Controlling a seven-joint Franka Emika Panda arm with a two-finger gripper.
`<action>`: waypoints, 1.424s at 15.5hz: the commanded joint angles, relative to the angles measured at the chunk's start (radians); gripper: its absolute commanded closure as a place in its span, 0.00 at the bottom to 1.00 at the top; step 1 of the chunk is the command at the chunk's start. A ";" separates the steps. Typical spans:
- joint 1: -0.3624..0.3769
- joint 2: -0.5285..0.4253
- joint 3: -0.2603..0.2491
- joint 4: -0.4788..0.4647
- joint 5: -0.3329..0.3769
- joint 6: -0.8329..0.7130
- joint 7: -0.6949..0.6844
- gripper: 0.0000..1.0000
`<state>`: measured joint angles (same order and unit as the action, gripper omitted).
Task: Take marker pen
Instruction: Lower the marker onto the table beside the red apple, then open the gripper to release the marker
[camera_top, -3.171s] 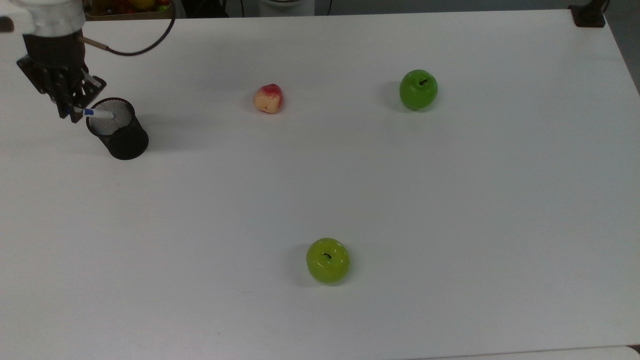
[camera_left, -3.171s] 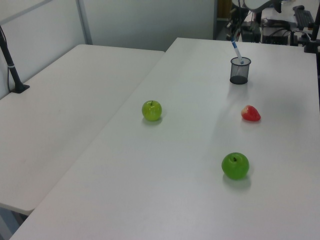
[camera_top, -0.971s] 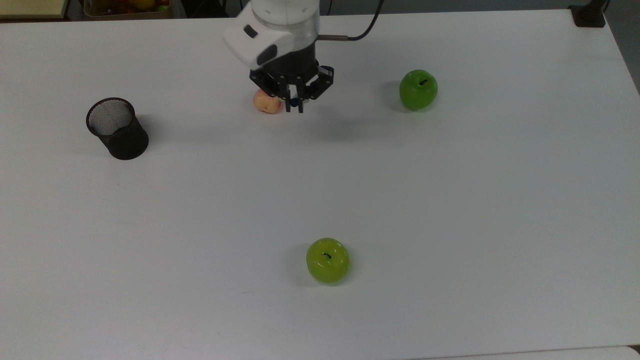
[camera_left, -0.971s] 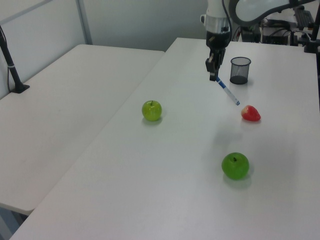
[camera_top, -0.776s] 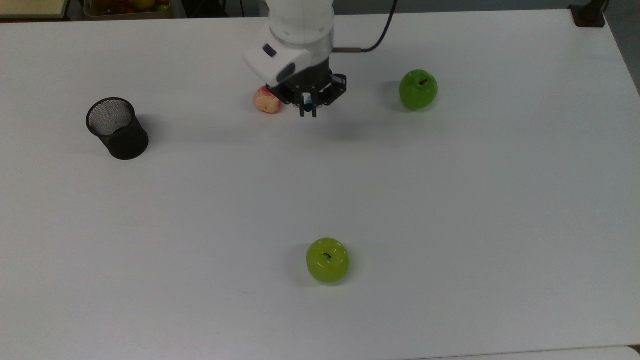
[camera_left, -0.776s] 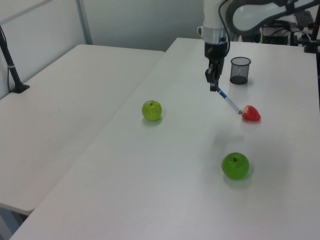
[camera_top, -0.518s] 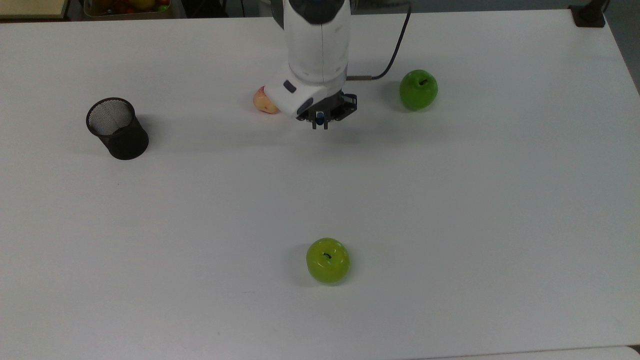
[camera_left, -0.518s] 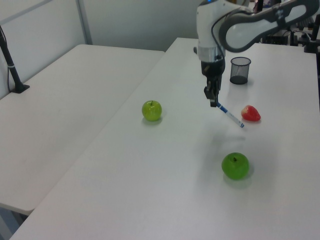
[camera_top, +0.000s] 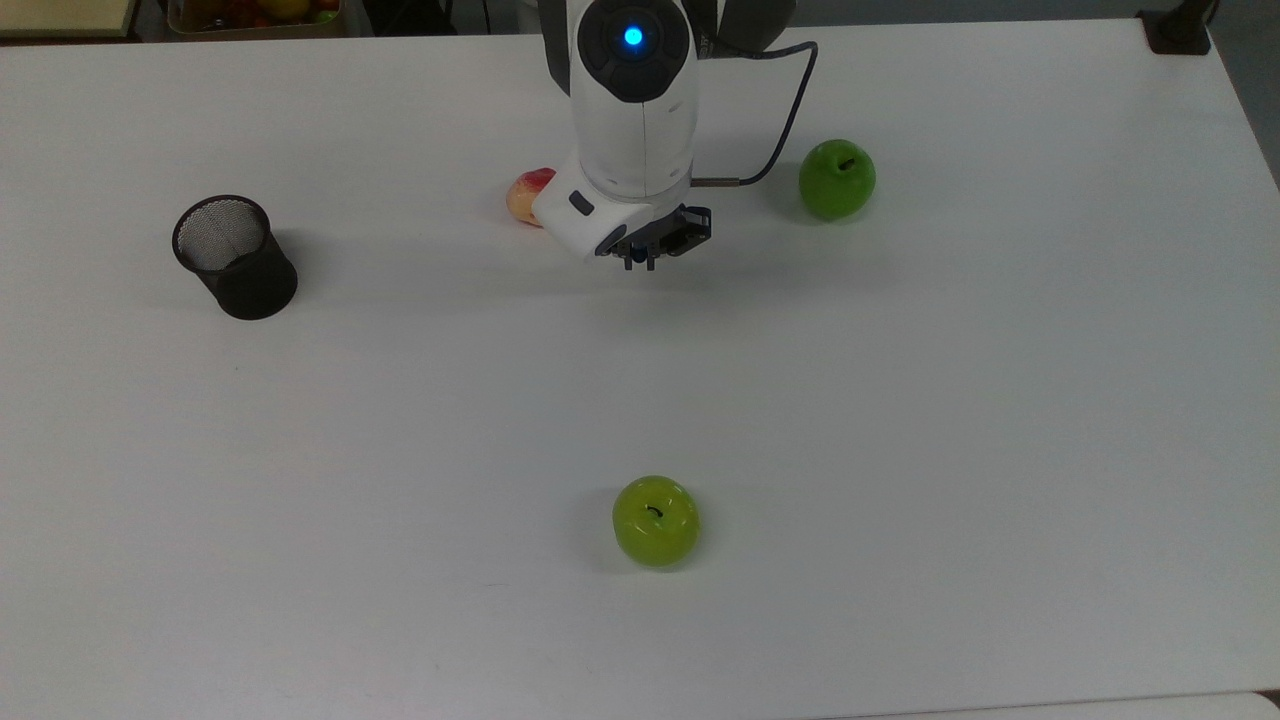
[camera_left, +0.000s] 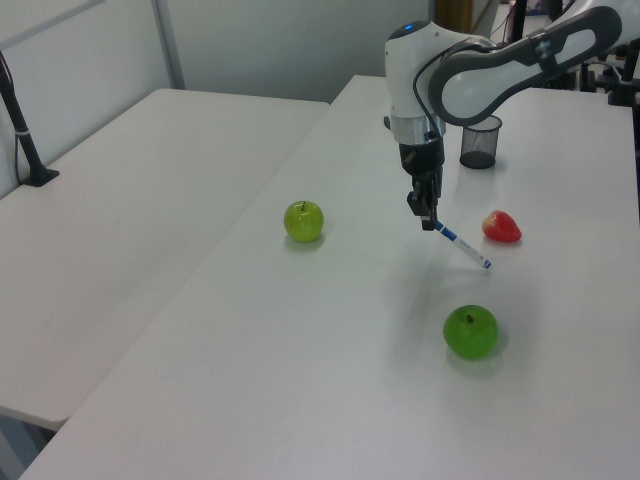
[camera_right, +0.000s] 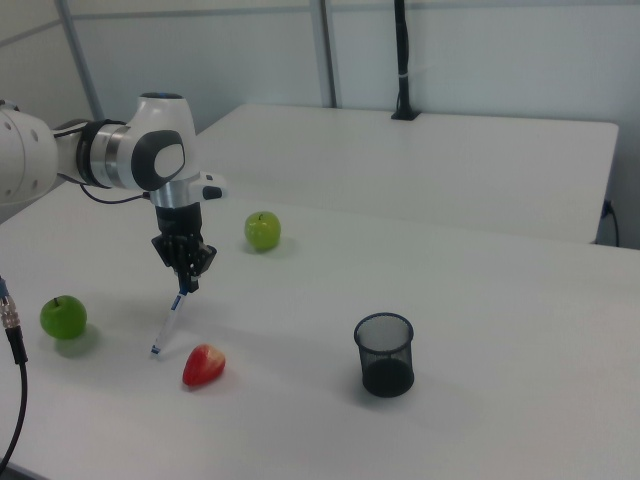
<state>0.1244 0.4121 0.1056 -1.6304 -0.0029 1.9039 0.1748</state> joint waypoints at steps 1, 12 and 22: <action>0.008 0.005 -0.003 0.007 0.003 0.000 0.008 0.91; 0.024 0.005 -0.003 0.007 -0.039 -0.002 0.011 0.00; 0.006 -0.117 -0.017 0.020 -0.052 -0.029 0.011 0.00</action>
<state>0.1364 0.3907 0.1041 -1.5979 -0.0314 1.9039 0.1748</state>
